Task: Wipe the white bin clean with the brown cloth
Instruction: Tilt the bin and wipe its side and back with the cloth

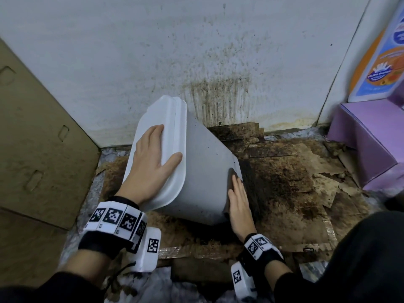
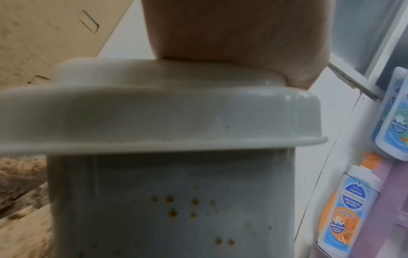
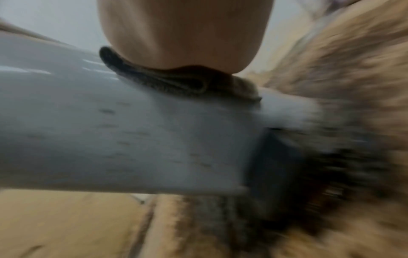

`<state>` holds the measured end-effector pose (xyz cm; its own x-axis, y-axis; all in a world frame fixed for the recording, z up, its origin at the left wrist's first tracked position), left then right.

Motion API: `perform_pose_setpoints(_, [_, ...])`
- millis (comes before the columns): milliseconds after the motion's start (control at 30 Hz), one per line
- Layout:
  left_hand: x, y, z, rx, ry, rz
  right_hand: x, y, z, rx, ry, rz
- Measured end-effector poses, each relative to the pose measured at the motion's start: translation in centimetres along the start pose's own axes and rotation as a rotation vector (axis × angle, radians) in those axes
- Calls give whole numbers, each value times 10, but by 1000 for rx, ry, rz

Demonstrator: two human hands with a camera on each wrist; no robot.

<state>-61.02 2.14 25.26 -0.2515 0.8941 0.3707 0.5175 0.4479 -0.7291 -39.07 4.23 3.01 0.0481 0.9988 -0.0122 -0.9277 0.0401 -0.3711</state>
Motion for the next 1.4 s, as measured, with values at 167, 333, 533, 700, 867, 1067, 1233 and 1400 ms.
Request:
perform_pose_setpoints(167, [0,1,-4,-3,4,0,2,-5,-20,46,151,-59])
perform_pose_setpoints(333, [0,2,-4,5,-4,8,5,-5,-27,51,212,-86])
perform_pose_setpoints(533, [1,3,-8,26,1,11,2,3,18,16,135,-107])
perform_pose_setpoints(700, [3,5,-10,45,26,-6,-21,14,126,169,-106,-15])
perform_pose_setpoints(867, [1,3,-4,36,4,-1,-41,22,183,225,-277,121])
perform_pose_setpoints(1067, [0,1,-4,11,-14,-1,-25,8,125,120,-364,-21])
perform_pose_setpoints(1233, [-1,1,-5,4,-17,11,-10,-3,19,55,-105,-84])
perform_pose_setpoints(1400, [1,2,-6,9,-16,11,-5,-6,-14,41,63,-81])
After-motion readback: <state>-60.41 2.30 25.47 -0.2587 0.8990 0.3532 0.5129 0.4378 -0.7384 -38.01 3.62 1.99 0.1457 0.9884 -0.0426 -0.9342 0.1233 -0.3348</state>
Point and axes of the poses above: each hand's wrist, its own x-axis towards the middle knuckle, its own y-axis out of the palm, z = x × y, the point moved 10 cm from there along x, towards the middle knuckle, and after that the axes turned 14 degrees about -z, right-handed, at the moved point
